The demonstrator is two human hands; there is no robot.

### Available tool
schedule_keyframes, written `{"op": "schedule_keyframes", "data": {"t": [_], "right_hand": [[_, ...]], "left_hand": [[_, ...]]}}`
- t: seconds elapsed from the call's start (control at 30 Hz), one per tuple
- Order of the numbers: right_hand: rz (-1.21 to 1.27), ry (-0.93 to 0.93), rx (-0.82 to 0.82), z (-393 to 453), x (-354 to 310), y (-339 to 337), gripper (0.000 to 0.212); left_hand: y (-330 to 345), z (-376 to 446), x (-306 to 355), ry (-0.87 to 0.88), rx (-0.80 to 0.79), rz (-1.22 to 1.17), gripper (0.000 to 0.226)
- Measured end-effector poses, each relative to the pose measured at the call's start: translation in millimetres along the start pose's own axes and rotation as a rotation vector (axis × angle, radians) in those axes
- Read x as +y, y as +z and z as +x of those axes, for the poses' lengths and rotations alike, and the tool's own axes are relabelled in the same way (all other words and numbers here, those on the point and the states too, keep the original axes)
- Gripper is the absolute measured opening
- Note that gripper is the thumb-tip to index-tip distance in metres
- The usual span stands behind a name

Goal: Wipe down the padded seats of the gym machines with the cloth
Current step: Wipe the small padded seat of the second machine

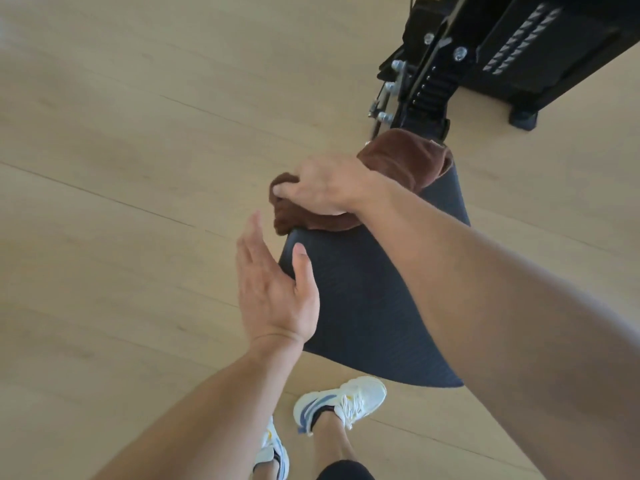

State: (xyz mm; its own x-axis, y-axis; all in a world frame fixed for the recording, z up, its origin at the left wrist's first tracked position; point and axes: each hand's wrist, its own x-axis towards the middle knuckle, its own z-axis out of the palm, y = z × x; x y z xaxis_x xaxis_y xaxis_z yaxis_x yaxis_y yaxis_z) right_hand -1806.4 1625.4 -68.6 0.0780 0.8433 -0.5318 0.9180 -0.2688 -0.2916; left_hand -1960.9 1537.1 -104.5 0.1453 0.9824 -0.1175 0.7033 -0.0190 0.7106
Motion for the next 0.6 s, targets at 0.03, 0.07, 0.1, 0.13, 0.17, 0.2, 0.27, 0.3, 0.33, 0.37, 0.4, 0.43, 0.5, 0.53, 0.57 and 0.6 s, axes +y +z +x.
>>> {"op": "schedule_keyframes", "data": {"t": [0.03, 0.07, 0.1, 0.13, 0.17, 0.2, 0.27, 0.3, 0.33, 0.37, 0.4, 0.43, 0.5, 0.53, 0.57, 0.6], "right_hand": [[0.004, -0.031, -0.031, 0.0, -13.4, 6.9, 0.049], [0.002, -0.067, -0.041, -1.8, -24.7, 15.1, 0.045], [-0.009, -0.095, -0.031, -5.5, -33.3, 22.7, 0.043], [-0.016, -0.109, -0.009, -10.7, -39.0, 28.4, 0.044], [-0.018, -0.111, 0.015, -15.4, -40.6, 33.5, 0.044], [-0.023, -0.113, 0.051, -19.2, -38.9, 37.5, 0.045], [-0.087, -0.094, 0.175, -24.1, -33.0, 44.2, 0.05], [-0.112, -0.05, 0.215, -28.7, -31.8, 46.9, 0.056], [-0.114, 0.01, 0.223, -34.8, -32.0, 49.1, 0.06], [-0.107, 0.061, 0.211, -41.1, -33.3, 52.0, 0.062], [-0.098, 0.085, 0.192, -48.1, -35.7, 55.7, 0.062], [-0.084, 0.082, 0.18, -56.8, -39.0, 59.3, 0.061], [-0.047, 0.036, 0.186, -76.8, -46.0, 64.7, 0.058], [-0.026, 0.009, 0.194, -88.0, -50.0, 66.8, 0.057], [-0.004, -0.016, 0.194, -100.1, -54.2, 70.1, 0.057], [0.01, -0.04, 0.184, -113.1, -58.8, 75.9, 0.056]], "left_hand": [[1.1, 0.3, -1.2, -0.008, 0.035, -0.042, 0.071], [1.7, 0.7, -2.2, -0.025, 0.067, -0.087, 0.071], [1.9, 1.1, -2.1, -0.059, 0.093, -0.137, 0.072], [2.6, 1.4, -2.9, -0.107, 0.113, -0.188, 0.072], [1.9, 1.0, -2.6, -0.161, 0.128, -0.233, 0.072], [2.0, 0.8, -2.9, -0.219, 0.144, -0.277, 0.071], [0.2, 2.3, -0.3, -0.344, 0.169, -0.388, 0.07], [-1.4, 3.5, 2.0, -0.42, 0.177, -0.445, 0.069], [-2.6, 4.1, 2.6, -0.499, 0.178, -0.489, 0.066], [-4.6, 3.4, 1.2, -0.574, 0.166, -0.508, 0.061], [-7.4, 0.8, -3.1, -0.626, 0.149, -0.505, 0.058], [-13.1, -4.0, -9.1, -0.644, 0.127, -0.477, 0.056], [-29.9, -18.0, -27.1, -0.605, 0.076, -0.382, 0.053], [-38.8, -23.8, -40.5, -0.565, 0.054, -0.33, 0.051], [-48.4, -28.2, -52.8, -0.531, 0.037, -0.287, 0.05], [-57.7, -30.0, -65.5, -0.511, 0.027, -0.266, 0.05]]}}
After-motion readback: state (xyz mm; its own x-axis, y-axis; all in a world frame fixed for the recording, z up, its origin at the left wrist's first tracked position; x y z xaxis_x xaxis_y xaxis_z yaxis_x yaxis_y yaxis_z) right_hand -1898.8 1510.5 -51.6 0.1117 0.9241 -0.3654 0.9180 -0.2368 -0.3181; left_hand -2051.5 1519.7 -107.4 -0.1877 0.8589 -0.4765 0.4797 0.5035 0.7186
